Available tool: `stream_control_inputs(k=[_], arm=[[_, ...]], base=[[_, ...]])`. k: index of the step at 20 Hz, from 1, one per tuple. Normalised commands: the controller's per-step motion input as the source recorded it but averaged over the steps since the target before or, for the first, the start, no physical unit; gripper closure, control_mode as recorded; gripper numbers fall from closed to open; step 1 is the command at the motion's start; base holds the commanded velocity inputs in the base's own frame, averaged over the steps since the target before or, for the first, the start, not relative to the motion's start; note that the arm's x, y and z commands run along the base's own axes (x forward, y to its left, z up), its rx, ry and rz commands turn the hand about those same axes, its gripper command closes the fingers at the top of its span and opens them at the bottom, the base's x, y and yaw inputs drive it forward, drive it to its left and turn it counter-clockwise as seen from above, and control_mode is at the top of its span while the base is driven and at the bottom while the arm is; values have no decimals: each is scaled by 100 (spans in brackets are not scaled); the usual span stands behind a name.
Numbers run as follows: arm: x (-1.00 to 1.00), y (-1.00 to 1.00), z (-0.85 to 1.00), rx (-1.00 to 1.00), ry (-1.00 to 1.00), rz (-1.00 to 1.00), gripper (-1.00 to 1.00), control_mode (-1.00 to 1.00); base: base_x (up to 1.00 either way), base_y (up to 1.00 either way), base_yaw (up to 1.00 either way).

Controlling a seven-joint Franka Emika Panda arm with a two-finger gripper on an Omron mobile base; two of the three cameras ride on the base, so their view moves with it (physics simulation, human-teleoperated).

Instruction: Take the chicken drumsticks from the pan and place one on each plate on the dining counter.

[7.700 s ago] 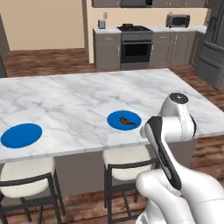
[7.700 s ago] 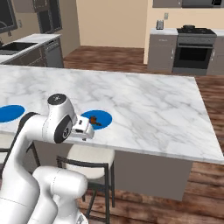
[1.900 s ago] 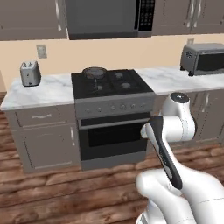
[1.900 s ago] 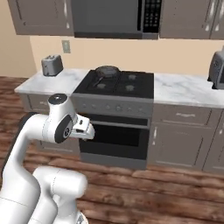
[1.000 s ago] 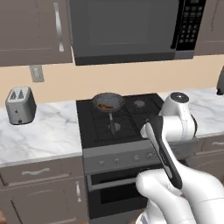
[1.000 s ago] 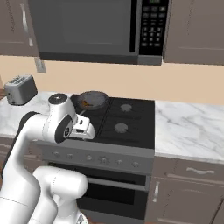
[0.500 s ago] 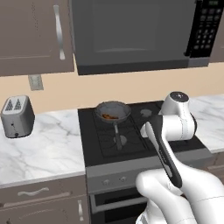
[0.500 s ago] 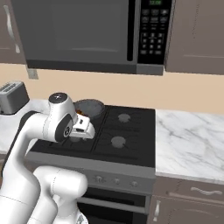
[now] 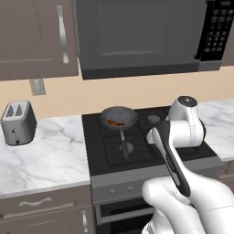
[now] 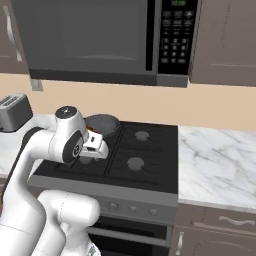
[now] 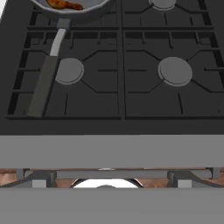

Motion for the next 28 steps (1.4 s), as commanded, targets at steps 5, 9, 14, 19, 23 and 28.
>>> stream_control_inputs(k=[5,9,14,19,23,28], arm=[[0,0,0,0,0,0,-100,100],[0,0,0,0,0,0,-100,100],[0,0,0,0,0,0,-100,100],[0,1,3,0,-5,2,-100,-100],[0,10,42,0,-37,13,-100,-100],[18,41,42,-1,-30,12,-100,-100]], base=[[17,12,-1],[0,0,0],[0,0,0],[0,0,0],[0,0,0],[0,0,0]])
